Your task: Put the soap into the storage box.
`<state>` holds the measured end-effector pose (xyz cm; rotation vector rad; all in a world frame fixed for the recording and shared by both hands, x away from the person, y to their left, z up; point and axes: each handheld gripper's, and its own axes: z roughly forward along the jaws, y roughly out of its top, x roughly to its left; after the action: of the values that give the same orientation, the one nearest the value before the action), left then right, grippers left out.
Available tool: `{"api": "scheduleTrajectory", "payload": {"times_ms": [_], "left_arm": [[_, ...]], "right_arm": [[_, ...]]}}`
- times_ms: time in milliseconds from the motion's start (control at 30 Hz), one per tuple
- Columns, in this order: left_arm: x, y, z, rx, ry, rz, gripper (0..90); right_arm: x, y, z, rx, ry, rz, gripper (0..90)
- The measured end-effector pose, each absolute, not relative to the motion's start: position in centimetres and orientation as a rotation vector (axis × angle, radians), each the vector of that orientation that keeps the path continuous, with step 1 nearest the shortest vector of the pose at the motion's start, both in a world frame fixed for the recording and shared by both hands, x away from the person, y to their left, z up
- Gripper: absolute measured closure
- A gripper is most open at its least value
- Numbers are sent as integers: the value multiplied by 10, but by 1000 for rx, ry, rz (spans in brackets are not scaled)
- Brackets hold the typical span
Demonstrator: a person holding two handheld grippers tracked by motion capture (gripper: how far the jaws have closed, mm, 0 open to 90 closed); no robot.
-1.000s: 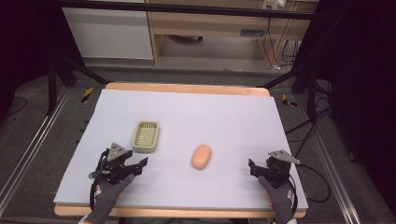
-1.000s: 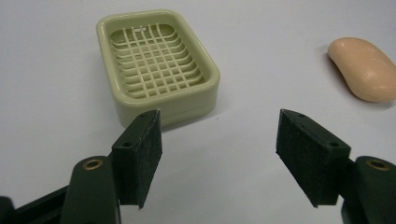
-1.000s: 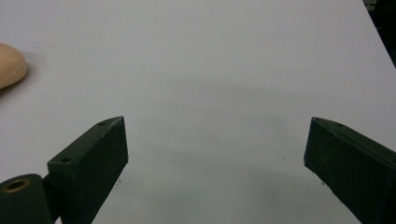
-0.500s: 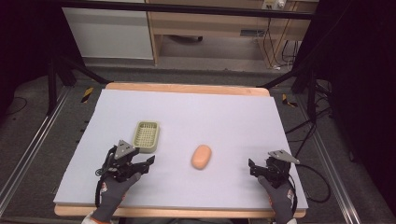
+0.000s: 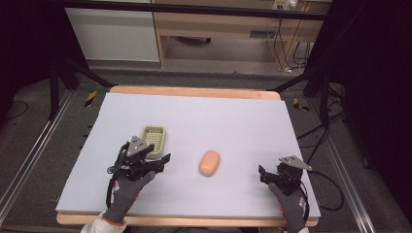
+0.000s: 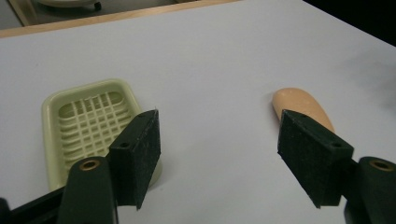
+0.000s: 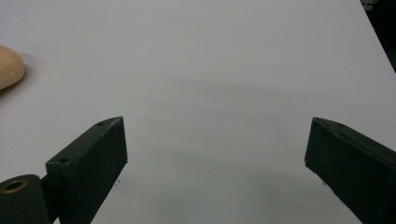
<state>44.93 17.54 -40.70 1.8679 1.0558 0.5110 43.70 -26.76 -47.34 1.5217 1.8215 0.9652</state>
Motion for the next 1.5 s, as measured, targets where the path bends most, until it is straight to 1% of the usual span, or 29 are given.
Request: {"api": "scheduleTrajectory", "payload": {"times_ms": [300, 667, 1100, 1500], "left_arm": [[455, 147, -406, 1890, 1020, 490, 287], [465, 126, -409, 1922, 1008, 466, 280], [471, 111, -414, 1942, 1002, 455, 279], [474, 108, -416, 1950, 997, 445, 278]], "right_arm": [[437, -268, -473, 1517, 1822, 965, 60], [437, -267, -473, 1515, 1822, 969, 60], [438, -267, -473, 1513, 1825, 962, 58], [438, -267, -473, 1517, 1824, 954, 57]]}}
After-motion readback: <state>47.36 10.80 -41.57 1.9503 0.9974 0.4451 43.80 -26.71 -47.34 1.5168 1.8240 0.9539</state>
